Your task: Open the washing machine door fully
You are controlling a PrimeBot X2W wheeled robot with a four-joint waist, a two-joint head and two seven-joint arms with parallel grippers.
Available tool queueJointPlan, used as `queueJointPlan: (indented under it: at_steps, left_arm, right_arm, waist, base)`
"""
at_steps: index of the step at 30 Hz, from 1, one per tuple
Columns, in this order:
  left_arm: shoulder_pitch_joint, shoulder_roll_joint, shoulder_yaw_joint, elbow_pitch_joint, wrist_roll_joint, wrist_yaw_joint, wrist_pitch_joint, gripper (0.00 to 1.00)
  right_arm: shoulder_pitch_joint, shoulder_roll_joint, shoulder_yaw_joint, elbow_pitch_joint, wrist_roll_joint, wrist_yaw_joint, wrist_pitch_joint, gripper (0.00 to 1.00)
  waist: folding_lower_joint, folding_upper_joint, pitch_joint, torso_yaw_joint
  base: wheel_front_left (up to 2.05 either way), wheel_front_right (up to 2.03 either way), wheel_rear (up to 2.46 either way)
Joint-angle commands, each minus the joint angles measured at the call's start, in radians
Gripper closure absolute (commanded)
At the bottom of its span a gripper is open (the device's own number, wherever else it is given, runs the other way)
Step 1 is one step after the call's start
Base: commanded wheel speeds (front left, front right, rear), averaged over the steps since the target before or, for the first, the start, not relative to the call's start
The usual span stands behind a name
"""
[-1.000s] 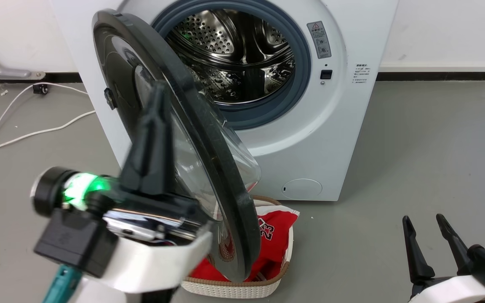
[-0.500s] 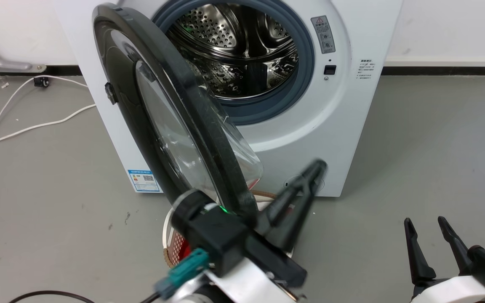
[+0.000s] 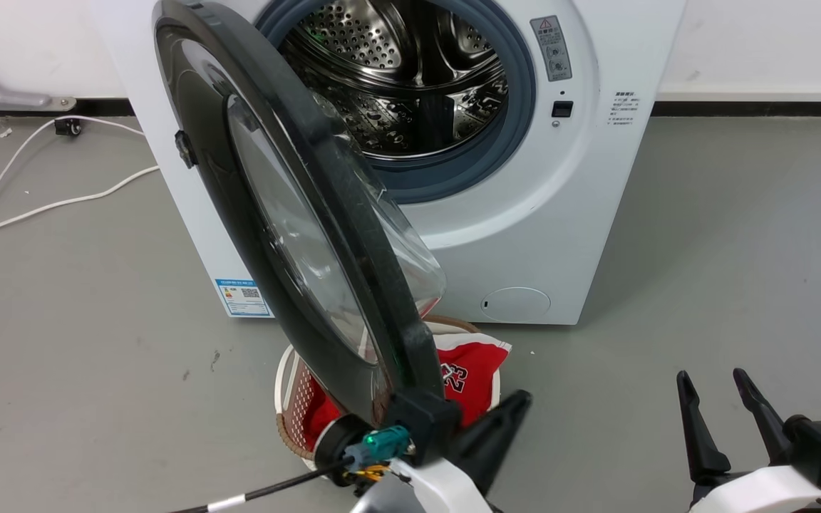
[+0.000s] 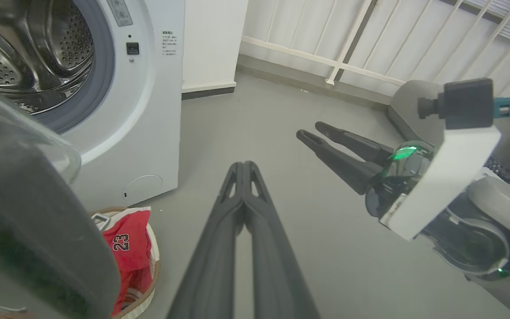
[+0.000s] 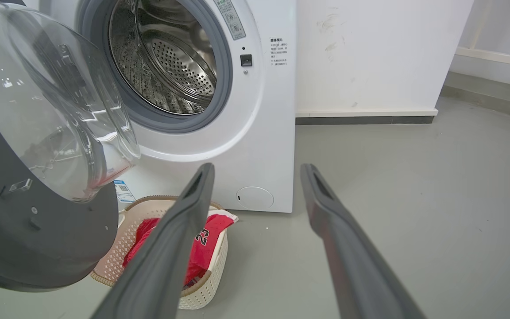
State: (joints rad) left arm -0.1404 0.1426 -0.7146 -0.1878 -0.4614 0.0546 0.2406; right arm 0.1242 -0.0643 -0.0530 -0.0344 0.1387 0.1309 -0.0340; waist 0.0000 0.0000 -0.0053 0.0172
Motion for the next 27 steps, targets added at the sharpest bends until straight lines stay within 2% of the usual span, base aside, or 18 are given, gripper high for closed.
queueJointPlan:
  at_steps: [1,15,27]
  left_arm:
    - [0.003,0.002,0.006,0.009,0.006,0.005,-0.009,1.0]
    - [-0.037,0.003,0.102,0.175,0.016,0.067,-0.116,1.0]
    - [-0.009,0.028,0.126,0.168,0.014,0.092,-0.141,1.0]
  right_arm:
    - [-0.014,0.002,0.0,0.001,0.001,0.0,-0.002,0.0]
    - [-0.02,0.006,0.001,0.018,0.016,0.0,-0.002,0.0]
    - [-0.012,0.008,-0.012,0.016,0.023,0.0,0.004,0.0]
  waist:
    - [0.0,0.0,0.001,-0.002]
    - [0.0,0.0,0.006,-0.015]
    - [0.0,0.0,0.002,0.03]
  base:
    - [0.0,0.0,0.0]
    - [0.0,0.0,0.0]
    - [0.0,0.0,0.0]
